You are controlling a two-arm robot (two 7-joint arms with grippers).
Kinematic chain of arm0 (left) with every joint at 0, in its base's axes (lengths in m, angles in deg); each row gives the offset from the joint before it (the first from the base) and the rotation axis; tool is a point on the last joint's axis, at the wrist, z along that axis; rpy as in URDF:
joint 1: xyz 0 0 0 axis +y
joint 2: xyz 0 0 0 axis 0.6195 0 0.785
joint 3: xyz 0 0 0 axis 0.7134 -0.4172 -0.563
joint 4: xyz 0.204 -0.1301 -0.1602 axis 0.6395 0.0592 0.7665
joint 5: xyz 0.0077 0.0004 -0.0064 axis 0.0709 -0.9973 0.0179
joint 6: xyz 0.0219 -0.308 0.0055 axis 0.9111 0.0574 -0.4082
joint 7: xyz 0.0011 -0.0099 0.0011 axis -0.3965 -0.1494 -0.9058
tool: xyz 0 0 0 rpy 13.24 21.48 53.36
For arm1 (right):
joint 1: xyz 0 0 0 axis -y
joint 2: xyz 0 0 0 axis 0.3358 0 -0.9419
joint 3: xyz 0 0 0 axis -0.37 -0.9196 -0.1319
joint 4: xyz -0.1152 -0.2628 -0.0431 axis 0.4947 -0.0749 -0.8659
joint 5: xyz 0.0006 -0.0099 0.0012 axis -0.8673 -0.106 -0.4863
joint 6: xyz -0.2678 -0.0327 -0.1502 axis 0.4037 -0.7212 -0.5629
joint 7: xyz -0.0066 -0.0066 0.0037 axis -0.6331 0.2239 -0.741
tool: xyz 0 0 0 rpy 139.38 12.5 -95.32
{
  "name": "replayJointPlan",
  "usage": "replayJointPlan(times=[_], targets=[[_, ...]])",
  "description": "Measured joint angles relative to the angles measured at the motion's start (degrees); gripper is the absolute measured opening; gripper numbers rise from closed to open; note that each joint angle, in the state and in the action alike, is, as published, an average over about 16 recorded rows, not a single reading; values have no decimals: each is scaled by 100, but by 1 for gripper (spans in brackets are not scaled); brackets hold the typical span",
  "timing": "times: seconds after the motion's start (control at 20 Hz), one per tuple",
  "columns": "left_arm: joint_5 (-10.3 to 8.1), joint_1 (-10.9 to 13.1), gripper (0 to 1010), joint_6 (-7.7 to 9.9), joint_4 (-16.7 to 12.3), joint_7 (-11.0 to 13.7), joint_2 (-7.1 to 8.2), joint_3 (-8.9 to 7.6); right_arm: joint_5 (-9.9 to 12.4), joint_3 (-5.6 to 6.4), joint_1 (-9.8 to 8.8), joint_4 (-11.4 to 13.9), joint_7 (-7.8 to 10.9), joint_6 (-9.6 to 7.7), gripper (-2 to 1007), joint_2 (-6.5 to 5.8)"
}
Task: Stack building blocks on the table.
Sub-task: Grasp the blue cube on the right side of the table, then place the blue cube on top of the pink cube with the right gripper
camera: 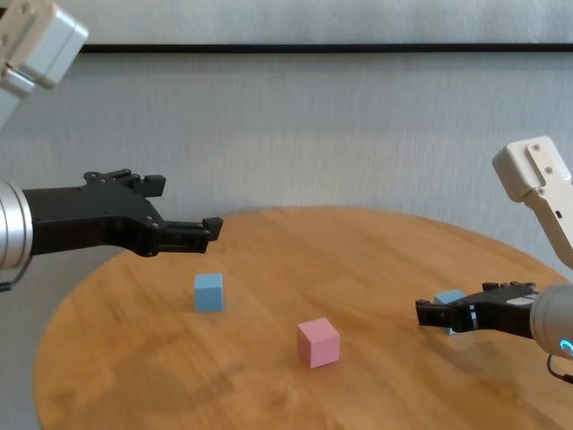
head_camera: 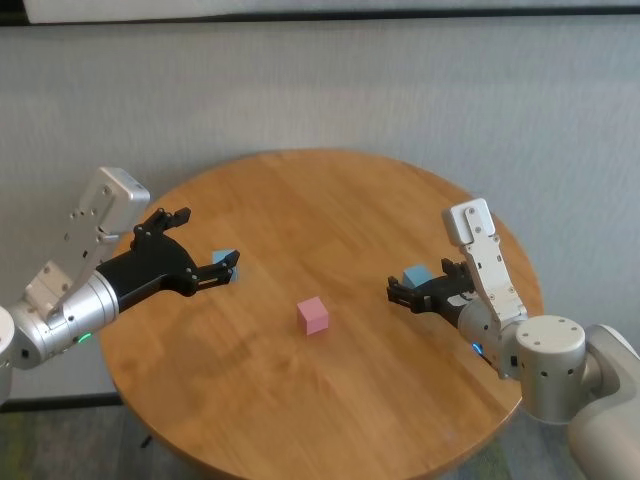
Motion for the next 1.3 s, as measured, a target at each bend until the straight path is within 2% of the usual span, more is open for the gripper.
replayJointPlan(times=[0.45, 0.9, 1.1, 1.3], targets=[[0, 0, 1001, 0, 0, 0, 0, 0, -107, 79, 0, -30, -30, -67, 862, 49], [0, 0, 1001, 0, 0, 0, 0, 0, -231, 163, -1, -49, -37, -111, 566, 99], [0, 0, 1001, 0, 0, 0, 0, 0, -280, 193, -40, 34, 29, -97, 463, 88], [0, 0, 1001, 0, 0, 0, 0, 0, -303, 225, -142, 263, 143, -79, 393, 49]])
